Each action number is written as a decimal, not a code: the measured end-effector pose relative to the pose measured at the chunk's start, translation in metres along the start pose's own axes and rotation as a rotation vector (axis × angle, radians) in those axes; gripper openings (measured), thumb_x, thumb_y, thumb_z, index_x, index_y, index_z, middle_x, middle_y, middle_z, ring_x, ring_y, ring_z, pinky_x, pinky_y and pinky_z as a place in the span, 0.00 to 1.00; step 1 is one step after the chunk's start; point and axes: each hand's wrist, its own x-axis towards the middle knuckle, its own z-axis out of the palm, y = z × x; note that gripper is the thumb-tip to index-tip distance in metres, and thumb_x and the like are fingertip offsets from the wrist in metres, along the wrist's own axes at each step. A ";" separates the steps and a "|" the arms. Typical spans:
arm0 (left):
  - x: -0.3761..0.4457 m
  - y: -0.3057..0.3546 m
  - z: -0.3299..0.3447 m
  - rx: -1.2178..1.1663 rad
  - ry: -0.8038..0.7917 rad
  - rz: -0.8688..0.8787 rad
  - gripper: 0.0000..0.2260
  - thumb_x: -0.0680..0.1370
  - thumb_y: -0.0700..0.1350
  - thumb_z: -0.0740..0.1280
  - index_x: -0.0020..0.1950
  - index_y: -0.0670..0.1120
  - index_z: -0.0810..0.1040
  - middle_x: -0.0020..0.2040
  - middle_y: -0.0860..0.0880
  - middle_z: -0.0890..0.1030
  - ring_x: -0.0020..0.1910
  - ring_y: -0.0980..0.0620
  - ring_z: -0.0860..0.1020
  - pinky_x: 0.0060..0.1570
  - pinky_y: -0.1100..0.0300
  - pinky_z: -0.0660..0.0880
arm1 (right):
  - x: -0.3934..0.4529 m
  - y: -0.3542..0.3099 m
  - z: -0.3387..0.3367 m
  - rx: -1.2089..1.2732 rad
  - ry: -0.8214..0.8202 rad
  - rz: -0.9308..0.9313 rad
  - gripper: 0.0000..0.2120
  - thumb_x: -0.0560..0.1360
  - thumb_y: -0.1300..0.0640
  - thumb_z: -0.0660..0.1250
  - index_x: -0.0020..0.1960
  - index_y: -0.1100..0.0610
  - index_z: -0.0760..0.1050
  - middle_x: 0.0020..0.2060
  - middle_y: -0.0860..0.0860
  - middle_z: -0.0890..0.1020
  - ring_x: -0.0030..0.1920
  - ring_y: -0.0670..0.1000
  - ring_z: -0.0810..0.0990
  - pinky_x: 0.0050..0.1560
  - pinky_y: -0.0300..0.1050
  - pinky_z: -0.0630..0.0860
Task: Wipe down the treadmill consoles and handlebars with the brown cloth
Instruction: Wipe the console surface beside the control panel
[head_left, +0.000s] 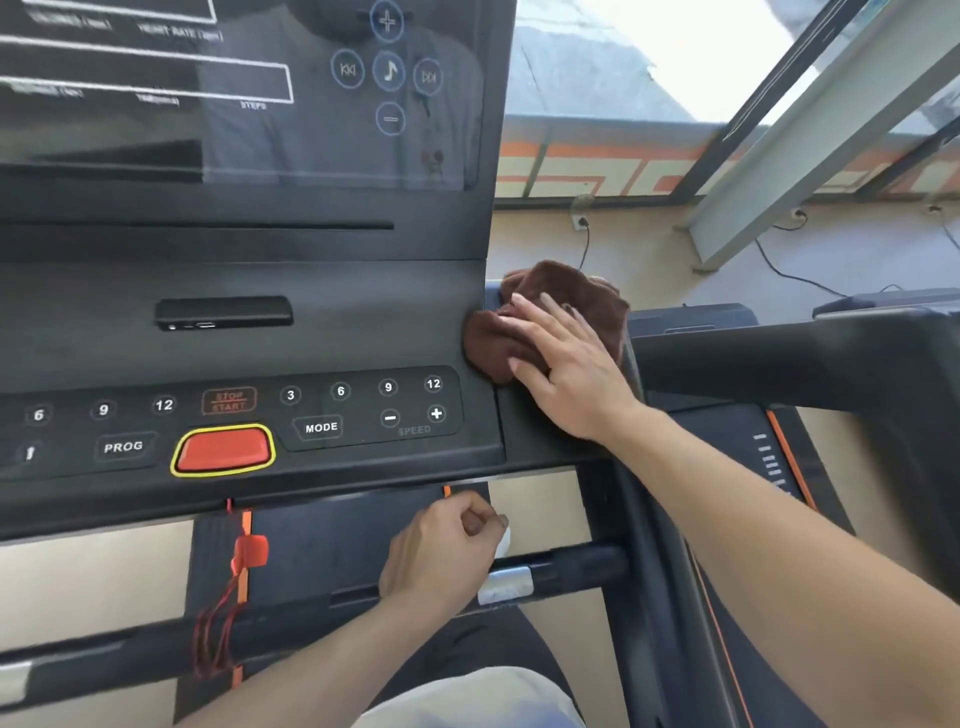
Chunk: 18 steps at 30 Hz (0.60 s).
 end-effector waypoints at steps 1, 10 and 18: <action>-0.001 0.001 0.000 0.005 0.005 -0.001 0.08 0.75 0.62 0.66 0.43 0.60 0.79 0.40 0.63 0.82 0.42 0.60 0.80 0.42 0.60 0.78 | 0.015 0.001 -0.003 0.005 -0.013 0.004 0.26 0.81 0.43 0.55 0.79 0.43 0.65 0.81 0.41 0.60 0.83 0.48 0.50 0.82 0.52 0.43; 0.001 0.004 0.003 0.086 0.018 -0.056 0.09 0.73 0.64 0.65 0.41 0.61 0.78 0.37 0.63 0.82 0.42 0.55 0.81 0.46 0.58 0.80 | 0.096 0.024 -0.040 0.022 -0.079 0.356 0.27 0.81 0.33 0.52 0.74 0.44 0.71 0.69 0.53 0.78 0.68 0.60 0.74 0.70 0.58 0.67; -0.003 0.007 0.002 0.106 0.046 -0.013 0.11 0.75 0.63 0.65 0.41 0.57 0.78 0.36 0.60 0.82 0.41 0.54 0.81 0.40 0.59 0.75 | 0.010 0.052 -0.030 0.538 0.177 0.713 0.31 0.80 0.34 0.61 0.78 0.47 0.63 0.69 0.56 0.76 0.67 0.61 0.75 0.68 0.56 0.70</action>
